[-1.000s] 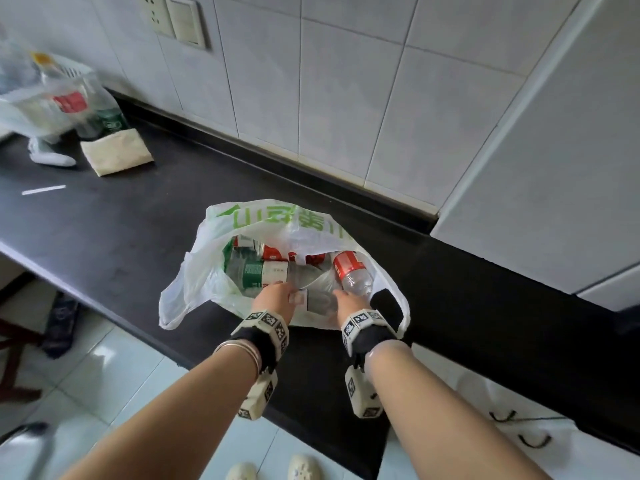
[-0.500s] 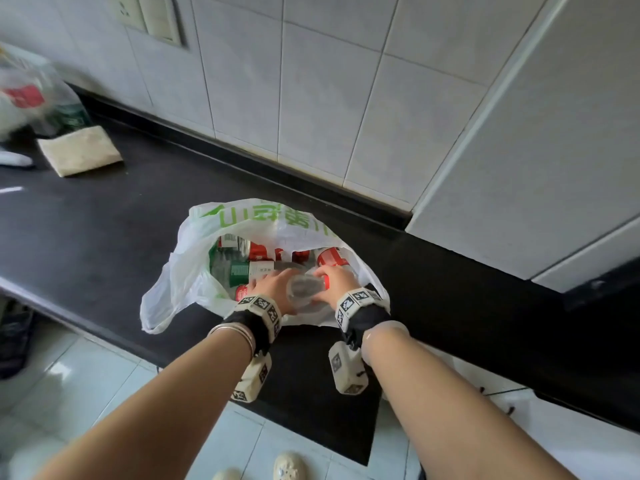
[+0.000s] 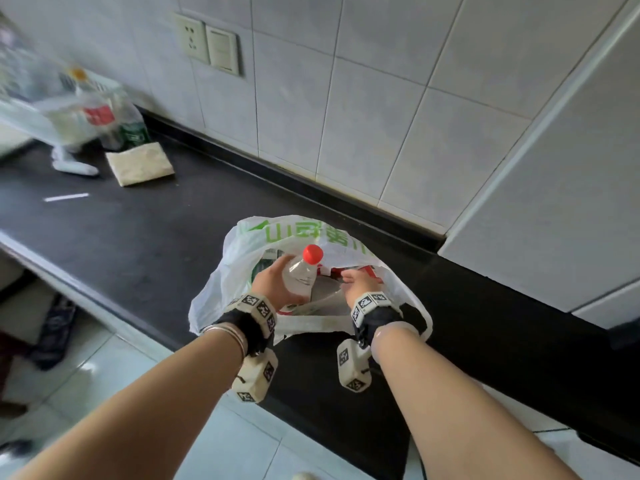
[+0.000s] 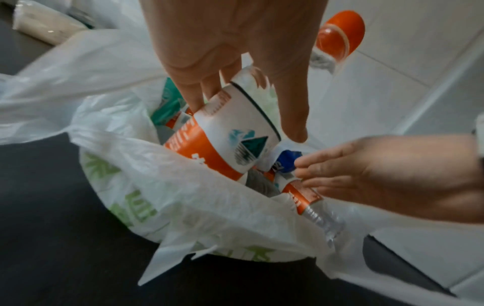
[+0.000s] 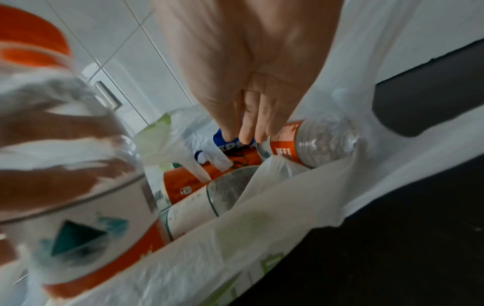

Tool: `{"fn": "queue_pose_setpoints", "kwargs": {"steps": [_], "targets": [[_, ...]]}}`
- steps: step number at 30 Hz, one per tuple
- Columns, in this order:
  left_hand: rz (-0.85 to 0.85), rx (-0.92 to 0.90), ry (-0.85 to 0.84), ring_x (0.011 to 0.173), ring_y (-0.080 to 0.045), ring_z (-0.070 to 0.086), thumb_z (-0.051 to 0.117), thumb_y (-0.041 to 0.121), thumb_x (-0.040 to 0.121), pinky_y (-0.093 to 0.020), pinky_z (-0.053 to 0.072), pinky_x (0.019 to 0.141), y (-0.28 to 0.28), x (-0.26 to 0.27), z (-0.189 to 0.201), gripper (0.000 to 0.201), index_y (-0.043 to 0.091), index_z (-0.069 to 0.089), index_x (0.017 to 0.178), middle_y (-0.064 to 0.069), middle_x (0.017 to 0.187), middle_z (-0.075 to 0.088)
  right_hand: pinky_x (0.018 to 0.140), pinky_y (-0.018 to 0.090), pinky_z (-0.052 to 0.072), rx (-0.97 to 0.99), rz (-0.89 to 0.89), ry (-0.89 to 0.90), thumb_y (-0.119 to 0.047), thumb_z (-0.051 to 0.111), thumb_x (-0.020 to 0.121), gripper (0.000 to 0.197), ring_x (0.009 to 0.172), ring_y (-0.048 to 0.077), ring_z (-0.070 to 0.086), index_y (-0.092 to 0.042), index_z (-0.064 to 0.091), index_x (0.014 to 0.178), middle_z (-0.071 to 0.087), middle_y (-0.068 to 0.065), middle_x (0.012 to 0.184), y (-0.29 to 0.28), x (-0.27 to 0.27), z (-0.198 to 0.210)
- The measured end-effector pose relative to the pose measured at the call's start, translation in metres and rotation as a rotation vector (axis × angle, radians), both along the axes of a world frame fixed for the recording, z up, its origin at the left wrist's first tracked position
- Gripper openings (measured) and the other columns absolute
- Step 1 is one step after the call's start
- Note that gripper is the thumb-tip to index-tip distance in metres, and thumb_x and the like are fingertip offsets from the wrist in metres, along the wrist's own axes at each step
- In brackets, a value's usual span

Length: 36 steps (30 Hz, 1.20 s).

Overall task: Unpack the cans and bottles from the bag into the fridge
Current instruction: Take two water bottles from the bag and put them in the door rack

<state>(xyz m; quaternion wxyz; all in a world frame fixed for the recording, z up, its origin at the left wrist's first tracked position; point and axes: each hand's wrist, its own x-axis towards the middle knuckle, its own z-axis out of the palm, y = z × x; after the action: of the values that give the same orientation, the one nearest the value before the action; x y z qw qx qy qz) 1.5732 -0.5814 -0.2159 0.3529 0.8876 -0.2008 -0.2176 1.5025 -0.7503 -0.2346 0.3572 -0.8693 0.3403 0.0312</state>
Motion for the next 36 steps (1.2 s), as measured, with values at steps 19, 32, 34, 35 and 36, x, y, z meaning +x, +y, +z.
{"fn": "queue_pose_setpoints", "kwargs": {"steps": [19, 32, 34, 35, 36], "targets": [[0.075, -0.099, 0.022, 0.125, -0.019, 0.046, 0.085, 0.028, 0.063, -0.022, 0.033, 0.093, 0.012, 0.014, -0.014, 0.091, 0.019, 0.035, 0.139, 0.001, 0.136, 0.049, 0.096, 0.033, 0.044, -0.201, 0.191, 0.391, -0.009, 0.055, 0.091, 0.033, 0.117, 0.029, 0.056, -0.007, 0.059, 0.124, 0.059, 0.012, 0.126, -0.012, 0.039, -0.036], [0.085, -0.091, 0.053, 0.124, -0.021, 0.048, 0.084, 0.031, 0.063, -0.032, 0.039, 0.100, 0.010, 0.012, -0.015, 0.094, 0.023, 0.032, 0.141, 0.001, 0.136, 0.049, 0.102, 0.032, 0.043, -0.155, 0.083, 0.364, -0.017, 0.050, 0.096, 0.029, 0.118, 0.026, 0.054, -0.008, 0.059, 0.122, 0.058, 0.009, 0.126, -0.020, 0.020, -0.035], [0.078, -0.087, 0.047, 0.123, -0.022, 0.048, 0.084, 0.032, 0.062, -0.033, 0.040, 0.100, 0.009, 0.012, -0.016, 0.094, 0.024, 0.033, 0.140, 0.000, 0.136, 0.050, 0.102, 0.029, 0.039, -0.125, 0.057, 0.334, -0.020, 0.044, 0.099, 0.032, 0.123, 0.026, 0.050, -0.005, 0.056, 0.125, 0.055, 0.009, 0.130, -0.021, 0.020, -0.037], [0.077, -0.084, 0.047, 0.123, -0.022, 0.048, 0.084, 0.032, 0.063, -0.033, 0.040, 0.100, 0.009, 0.011, -0.016, 0.093, 0.024, 0.033, 0.140, 0.000, 0.136, 0.050, 0.101, 0.025, 0.038, -0.119, 0.028, 0.331, -0.022, 0.042, 0.100, 0.035, 0.126, 0.025, 0.048, -0.004, 0.052, 0.128, 0.053, 0.010, 0.133, -0.022, 0.021, -0.038], [0.078, -0.083, 0.045, 0.123, -0.021, 0.048, 0.084, 0.032, 0.063, -0.032, 0.040, 0.100, 0.008, 0.011, -0.016, 0.093, 0.024, 0.033, 0.140, 0.000, 0.136, 0.050, 0.094, 0.018, 0.039, -0.111, 0.011, 0.328, -0.021, 0.044, 0.100, 0.037, 0.127, 0.025, 0.047, -0.003, 0.050, 0.131, 0.051, 0.012, 0.135, -0.024, 0.024, -0.040]]}}
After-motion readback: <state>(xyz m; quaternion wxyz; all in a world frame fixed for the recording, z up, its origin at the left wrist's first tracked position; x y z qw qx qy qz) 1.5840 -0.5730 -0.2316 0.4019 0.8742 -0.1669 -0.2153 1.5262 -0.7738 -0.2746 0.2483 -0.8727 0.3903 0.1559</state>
